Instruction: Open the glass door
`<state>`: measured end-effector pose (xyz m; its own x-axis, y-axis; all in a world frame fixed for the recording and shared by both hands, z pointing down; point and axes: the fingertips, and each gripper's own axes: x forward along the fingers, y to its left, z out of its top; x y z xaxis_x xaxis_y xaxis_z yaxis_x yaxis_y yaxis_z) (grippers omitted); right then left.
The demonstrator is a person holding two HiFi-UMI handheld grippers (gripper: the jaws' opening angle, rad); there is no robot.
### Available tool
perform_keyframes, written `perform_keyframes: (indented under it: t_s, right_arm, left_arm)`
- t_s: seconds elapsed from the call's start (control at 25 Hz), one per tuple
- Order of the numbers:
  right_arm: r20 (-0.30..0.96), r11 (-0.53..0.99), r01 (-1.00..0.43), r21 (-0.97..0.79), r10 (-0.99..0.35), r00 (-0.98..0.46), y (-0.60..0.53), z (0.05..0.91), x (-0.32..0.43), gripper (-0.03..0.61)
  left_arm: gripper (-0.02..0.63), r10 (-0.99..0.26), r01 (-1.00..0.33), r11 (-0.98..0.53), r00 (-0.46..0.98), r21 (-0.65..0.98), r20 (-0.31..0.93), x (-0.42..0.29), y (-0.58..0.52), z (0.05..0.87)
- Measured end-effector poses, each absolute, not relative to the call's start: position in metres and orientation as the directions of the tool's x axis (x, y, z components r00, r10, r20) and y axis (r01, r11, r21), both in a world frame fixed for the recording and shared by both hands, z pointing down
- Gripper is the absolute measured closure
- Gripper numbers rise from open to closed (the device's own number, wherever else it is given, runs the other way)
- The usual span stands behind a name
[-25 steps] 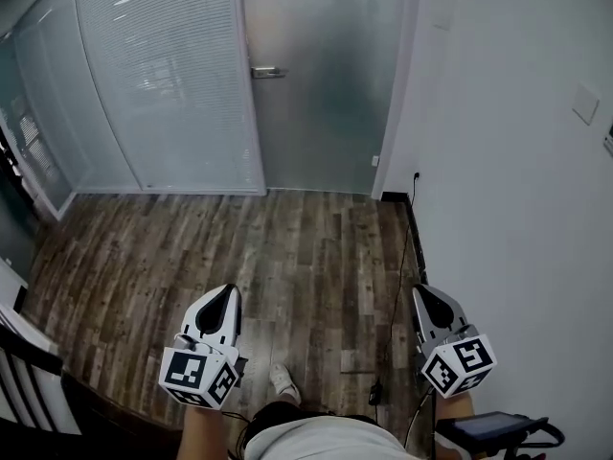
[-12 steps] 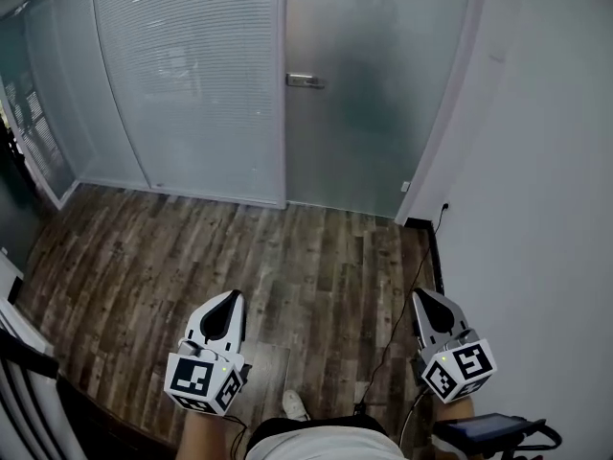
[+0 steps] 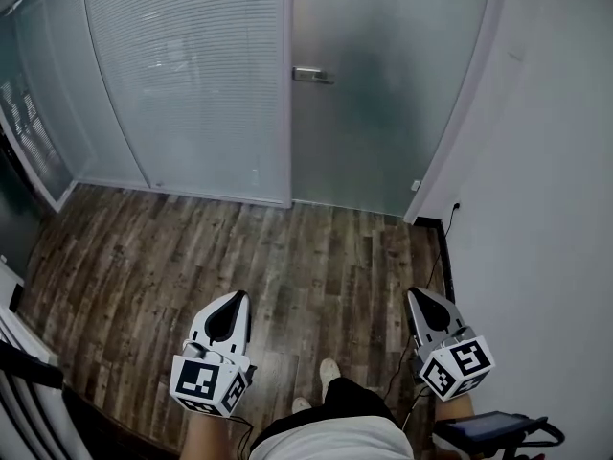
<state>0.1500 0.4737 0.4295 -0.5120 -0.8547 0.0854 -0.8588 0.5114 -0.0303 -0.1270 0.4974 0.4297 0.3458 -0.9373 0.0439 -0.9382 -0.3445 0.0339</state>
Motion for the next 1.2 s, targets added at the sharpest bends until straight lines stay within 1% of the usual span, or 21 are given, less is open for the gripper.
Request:
perform_keyframes:
  t_s: [0.2, 0.32, 0.76, 0.96, 1.2]
  right_arm:
    - [0.054, 0.548, -0.837, -0.005, -0.835, -0.547, 0.442, 0.422, 0.123, 0.577]
    - [0.037, 0.558, -0.83, -0.004, -0.829, -0.558, 0.412, 0.42, 0.122, 0.577]
    - [0.029, 0.563, -0.823, -0.07, -0.824, -0.566, 0.243, 0.419, 0.182, 0.577]
    - [0.033, 0.57, -0.819, -0.06, -0.819, -0.573, 0.153, 0.406, 0.22, 0.577]
    - [0.046, 0.598, -0.799, -0.061, -0.798, -0.6, 0.07, 0.402, 0.255, 0.577]
  left_arm:
    - [0.614, -0.939, -0.939, -0.343, 0.343, 0.028, 0.026, -0.139, 0.467, 0.425]
    - [0.614, -0.94, -0.94, -0.341, 0.342, 0.012, 0.013, -0.136, 0.437, 0.421]
    - [0.614, -0.944, -0.945, -0.327, 0.327, 0.011, 0.035, -0.077, 0.271, 0.407]
    - [0.614, -0.95, -0.951, -0.309, 0.31, 0.027, 0.035, -0.043, 0.181, 0.396]
    - [0.614, -0.952, -0.954, -0.298, 0.3, 0.04, 0.061, -0.003, 0.102, 0.394]
